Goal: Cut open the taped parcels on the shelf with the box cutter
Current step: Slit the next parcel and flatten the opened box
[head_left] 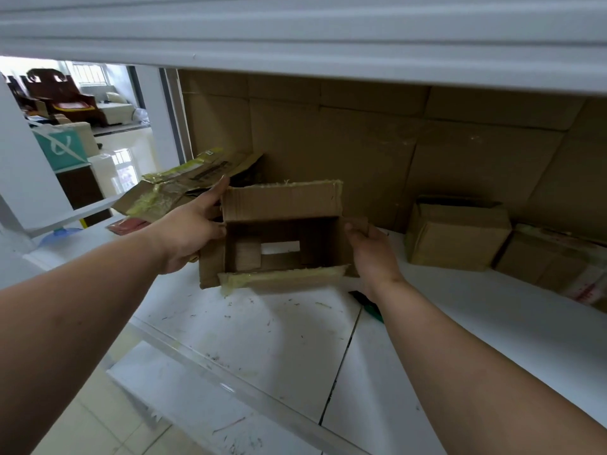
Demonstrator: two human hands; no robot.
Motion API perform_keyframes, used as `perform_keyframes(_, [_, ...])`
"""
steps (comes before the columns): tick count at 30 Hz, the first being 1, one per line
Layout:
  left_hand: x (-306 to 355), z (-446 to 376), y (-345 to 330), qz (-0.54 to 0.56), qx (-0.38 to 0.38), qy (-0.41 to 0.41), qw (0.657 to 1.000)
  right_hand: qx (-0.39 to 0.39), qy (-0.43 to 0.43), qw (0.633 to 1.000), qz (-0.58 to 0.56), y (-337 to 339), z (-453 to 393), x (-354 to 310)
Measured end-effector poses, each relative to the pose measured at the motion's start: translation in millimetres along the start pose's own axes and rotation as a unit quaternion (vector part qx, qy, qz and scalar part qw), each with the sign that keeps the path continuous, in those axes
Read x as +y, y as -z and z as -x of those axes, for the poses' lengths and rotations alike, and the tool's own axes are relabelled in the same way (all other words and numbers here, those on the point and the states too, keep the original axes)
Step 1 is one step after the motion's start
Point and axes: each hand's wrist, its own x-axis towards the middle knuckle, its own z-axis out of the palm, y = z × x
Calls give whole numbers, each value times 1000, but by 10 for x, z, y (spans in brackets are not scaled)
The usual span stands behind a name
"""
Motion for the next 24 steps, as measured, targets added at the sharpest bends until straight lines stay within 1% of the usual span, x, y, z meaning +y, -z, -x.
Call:
perform_keyframes(2, [-8,-29,-27,-42,25,-20,999,-3,17,1000,11,11,-10,-17])
perform_keyframes(4, [-1,-48,-59,-133,47,-34,989,5,33,999,31,26,-6,-19])
perform_keyframes(7, [19,-63,-89,-296,79,-50,951,43,69,995,65,10,51,-40])
perform_keyframes(10, [20,-124,-77,-377,116,-75,916,64,101,981,151,-36,125,-82])
perform_keyframes(12, [-19,-160,-51,-424,132,-69,893,49,161,954,248,-58,187,-83])
perform_keyframes(14, [-78,-168,-43,-483,109,-60,867,17,228,908,350,-71,239,-37])
perform_keyframes(16, [-116,-147,-67,-524,70,-63,846,7,252,879,406,-82,270,20])
perform_keyframes(18, [-118,-121,-117,-566,57,-75,819,14,250,869,427,-80,276,75])
perform_keyframes(20, [-85,-74,-177,-585,96,-117,797,8,242,868,433,-78,290,120])
perform_keyframes(22, [-53,-8,-236,-568,138,-204,785,-10,241,865,440,-84,326,151])
perform_keyframes(24, [-16,47,-294,-553,146,-300,763,-24,264,855,446,-111,377,167])
